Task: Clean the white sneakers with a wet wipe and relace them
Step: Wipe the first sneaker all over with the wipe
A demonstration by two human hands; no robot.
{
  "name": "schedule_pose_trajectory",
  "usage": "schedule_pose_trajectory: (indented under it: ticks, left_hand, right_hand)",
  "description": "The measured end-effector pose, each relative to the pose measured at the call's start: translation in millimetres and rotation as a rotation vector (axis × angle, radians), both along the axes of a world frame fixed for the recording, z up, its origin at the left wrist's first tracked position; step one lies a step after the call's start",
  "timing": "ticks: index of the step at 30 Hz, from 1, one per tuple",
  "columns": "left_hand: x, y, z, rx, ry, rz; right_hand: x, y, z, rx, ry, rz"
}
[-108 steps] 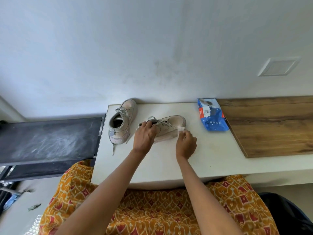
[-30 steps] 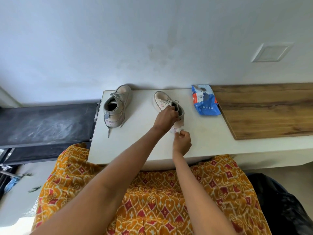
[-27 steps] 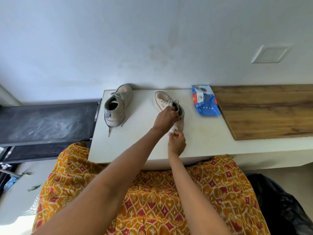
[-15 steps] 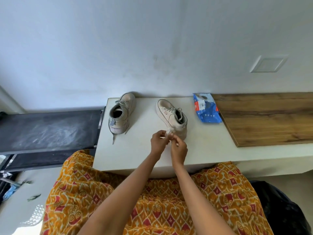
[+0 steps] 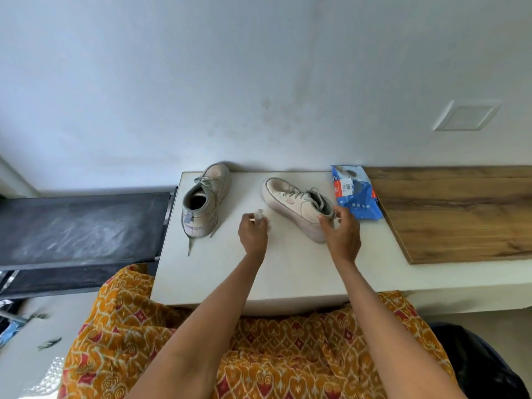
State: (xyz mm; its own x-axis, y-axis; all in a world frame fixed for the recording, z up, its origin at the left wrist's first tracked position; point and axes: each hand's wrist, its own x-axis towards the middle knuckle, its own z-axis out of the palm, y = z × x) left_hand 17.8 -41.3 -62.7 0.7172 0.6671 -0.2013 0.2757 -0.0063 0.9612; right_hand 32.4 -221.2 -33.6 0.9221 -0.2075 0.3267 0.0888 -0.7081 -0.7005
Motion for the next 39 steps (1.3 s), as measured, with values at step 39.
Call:
schedule_pose_trajectory:
  ticks: [39]
  left_hand:
    - [40,-5,-9,0.161,-0.085,0.227]
  right_hand:
    - [36,-1,10,-0.117,0.019,0.053]
